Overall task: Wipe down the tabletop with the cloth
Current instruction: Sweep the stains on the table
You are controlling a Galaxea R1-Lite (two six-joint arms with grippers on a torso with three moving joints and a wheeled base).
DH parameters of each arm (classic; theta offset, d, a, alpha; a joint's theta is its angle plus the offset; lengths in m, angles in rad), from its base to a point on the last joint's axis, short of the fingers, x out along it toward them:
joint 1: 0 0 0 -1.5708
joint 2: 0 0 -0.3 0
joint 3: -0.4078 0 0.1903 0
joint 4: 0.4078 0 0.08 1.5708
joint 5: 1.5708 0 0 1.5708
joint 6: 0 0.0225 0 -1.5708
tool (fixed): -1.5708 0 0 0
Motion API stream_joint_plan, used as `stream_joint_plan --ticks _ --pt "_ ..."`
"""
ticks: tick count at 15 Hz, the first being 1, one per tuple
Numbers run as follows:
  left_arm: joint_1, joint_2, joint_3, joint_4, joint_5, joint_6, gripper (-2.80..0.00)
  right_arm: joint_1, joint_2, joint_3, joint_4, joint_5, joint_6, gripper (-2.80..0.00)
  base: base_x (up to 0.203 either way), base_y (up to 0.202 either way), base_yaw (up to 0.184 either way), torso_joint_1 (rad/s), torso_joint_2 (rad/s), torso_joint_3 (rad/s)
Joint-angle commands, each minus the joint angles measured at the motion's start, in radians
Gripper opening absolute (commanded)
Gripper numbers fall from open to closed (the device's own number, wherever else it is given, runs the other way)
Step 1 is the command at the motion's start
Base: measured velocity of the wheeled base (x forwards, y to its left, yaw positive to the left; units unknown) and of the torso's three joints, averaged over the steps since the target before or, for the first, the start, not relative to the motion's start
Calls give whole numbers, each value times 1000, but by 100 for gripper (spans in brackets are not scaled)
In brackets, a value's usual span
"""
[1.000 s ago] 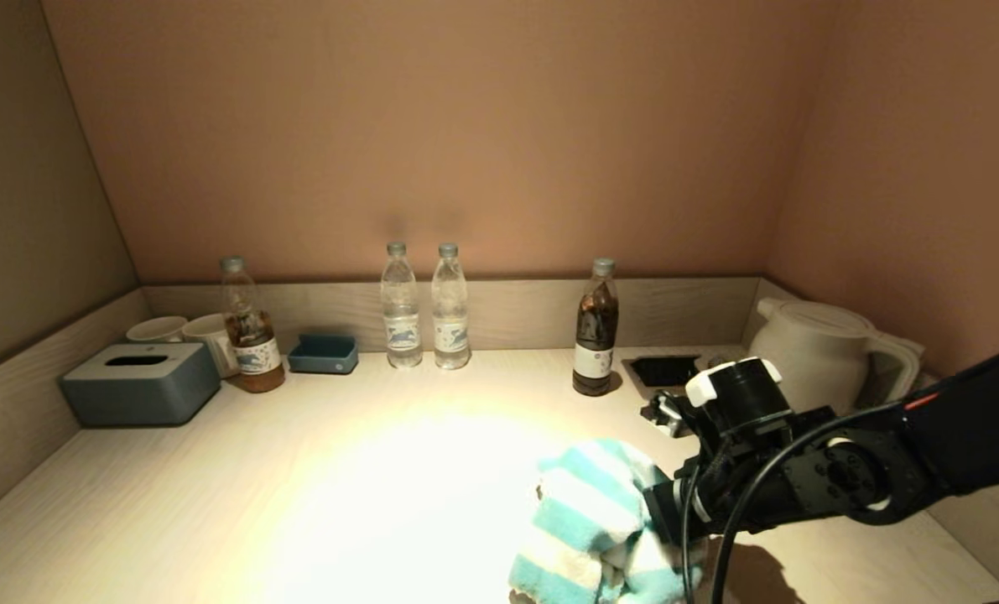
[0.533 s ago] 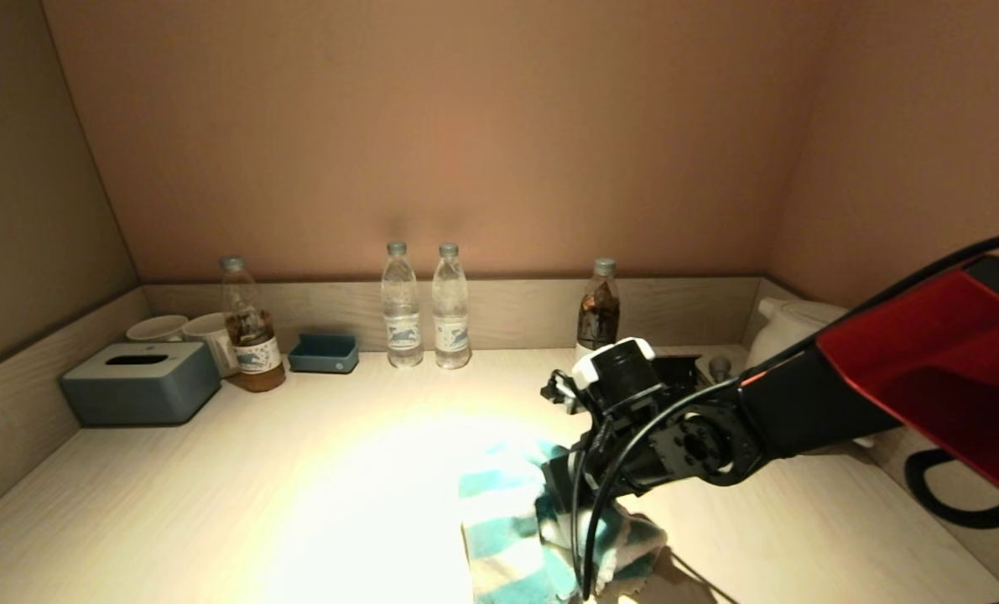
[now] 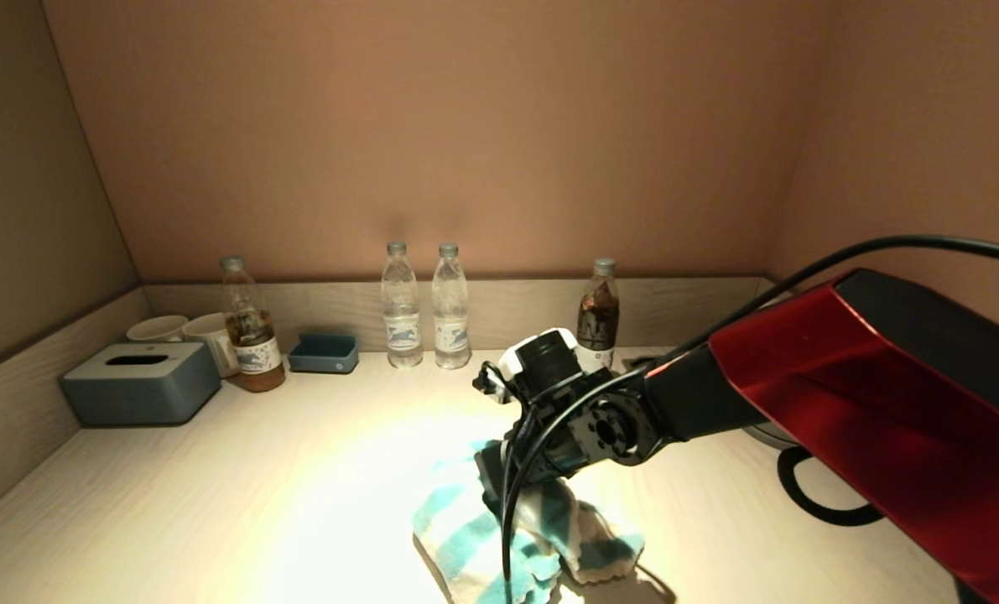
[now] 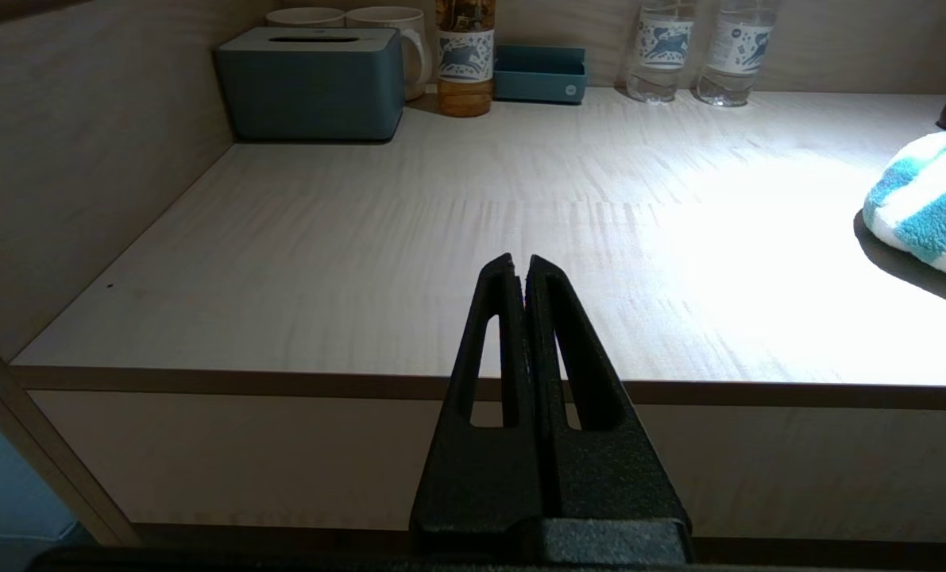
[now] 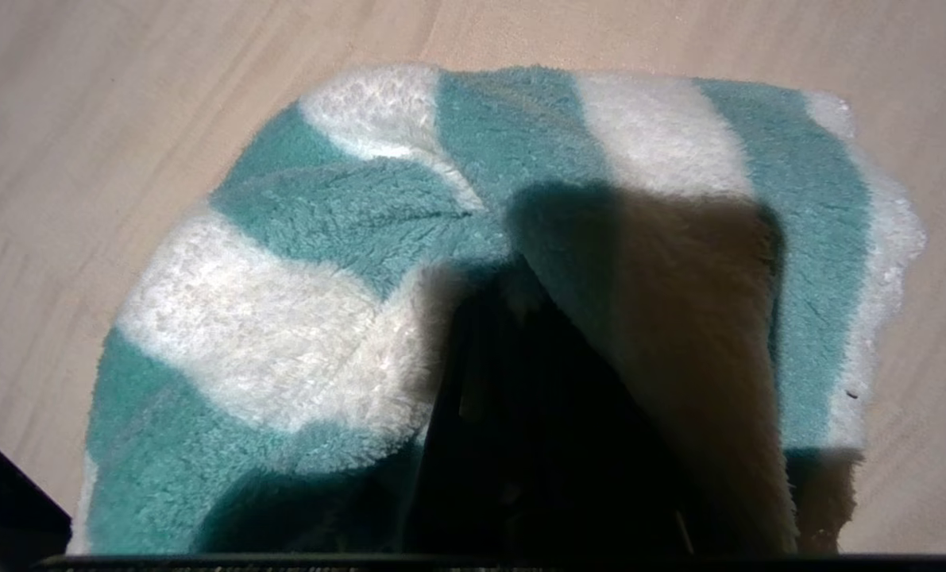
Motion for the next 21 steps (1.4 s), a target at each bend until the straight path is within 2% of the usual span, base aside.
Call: stream_joint_plan --ticks 1,2,5,8,10,13,17,21 --pt "0 1 0 -1 1 -1 -280 21 69 -83 25 0 4 -280 0 0 0 0 0 0" --pt "0 1 0 -1 1 -1 -280 24 72 -87 28 -1 8 -280 0 0 0 0 0 0" --pt "0 1 0 -1 1 -1 -280 45 122 -228 53 -12 38 -280 0 0 0 0 0 0" --pt "0 1 0 -1 1 -1 -280 53 146 -299 80 -38 63 -280 0 0 0 0 0 0" --pt "0 1 0 -1 1 -1 -280 53 150 -436 110 -56 90 -280 0 0 0 0 0 0" --pt "0 1 0 -1 1 -1 -280 53 155 -570 146 -129 116 -280 0 0 0 0 0 0" --pt "0 1 0 -1 1 -1 -280 59 148 -587 113 -168 115 -280 0 0 0 0 0 0" --pt "0 1 0 -1 1 -1 -280 80 159 -580 116 -168 117 -280 0 0 0 0 0 0"
